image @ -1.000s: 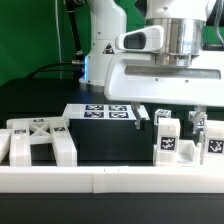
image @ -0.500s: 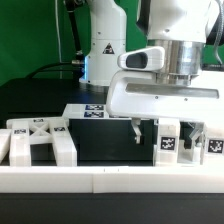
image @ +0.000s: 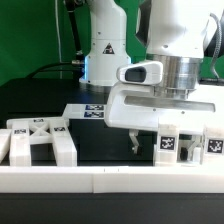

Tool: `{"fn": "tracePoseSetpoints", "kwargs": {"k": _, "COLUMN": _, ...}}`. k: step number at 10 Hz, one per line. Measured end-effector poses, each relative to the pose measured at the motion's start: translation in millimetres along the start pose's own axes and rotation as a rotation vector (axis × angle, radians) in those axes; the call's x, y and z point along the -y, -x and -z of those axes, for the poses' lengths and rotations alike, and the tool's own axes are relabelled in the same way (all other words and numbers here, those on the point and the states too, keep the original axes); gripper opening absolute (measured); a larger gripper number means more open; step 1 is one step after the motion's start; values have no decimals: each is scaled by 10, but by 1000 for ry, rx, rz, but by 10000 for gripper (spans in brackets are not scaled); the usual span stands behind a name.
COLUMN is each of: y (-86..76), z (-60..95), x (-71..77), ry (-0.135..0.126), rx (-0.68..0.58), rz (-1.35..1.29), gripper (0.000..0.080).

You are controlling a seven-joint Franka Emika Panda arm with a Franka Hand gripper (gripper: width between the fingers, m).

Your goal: Assemble chair

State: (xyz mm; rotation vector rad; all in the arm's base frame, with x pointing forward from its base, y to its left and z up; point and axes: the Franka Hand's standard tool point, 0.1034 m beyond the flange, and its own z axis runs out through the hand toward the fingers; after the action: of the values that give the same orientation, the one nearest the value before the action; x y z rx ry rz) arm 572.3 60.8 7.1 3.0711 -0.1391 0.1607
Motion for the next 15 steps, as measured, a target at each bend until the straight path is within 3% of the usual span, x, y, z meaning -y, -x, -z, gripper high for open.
{"fn": "tracePoseSetpoints", "kwargs": {"k": 1, "y": 3, "z": -5, "x": -4, "ry": 1, "rx": 1, "rz": 0, "gripper": 649}}
{"fn": "tracePoseSetpoints", "kwargs": {"k": 3, "y": 6, "z": -10, "x": -13, "ry": 1, "rx": 2, "rz": -1, "gripper": 397}}
{"fn": "tracePoseSetpoints", "kwargs": {"k": 4, "y": -7, "z": 5, "x": -10, "ry": 0, "rx": -1, "rz": -2, "gripper": 397}}
{"fn": "tracePoseSetpoints", "kwargs": {"k": 5, "y": -8, "z": 6, "x": -10, "ry": 0, "rx": -2, "rz": -2, "gripper": 337}}
{"fn": "tracePoseSetpoints", "kwargs": {"k": 10, "y": -30, "z": 75, "x": -39, "ry": -3, "rx": -1, "rz": -5, "gripper": 336}}
{"fn": "tracePoseSetpoints", "kwargs": {"k": 14, "y": -73, "z": 512, "x": -173, "ry": -34, "rx": 18, "rz": -11, "gripper": 336}}
{"fn": "tracePoseSetpoints", "kwargs": {"k": 15, "y": -82, "z": 553, "x": -201, "ry": -38, "rx": 19, "rz": -18, "gripper": 336}}
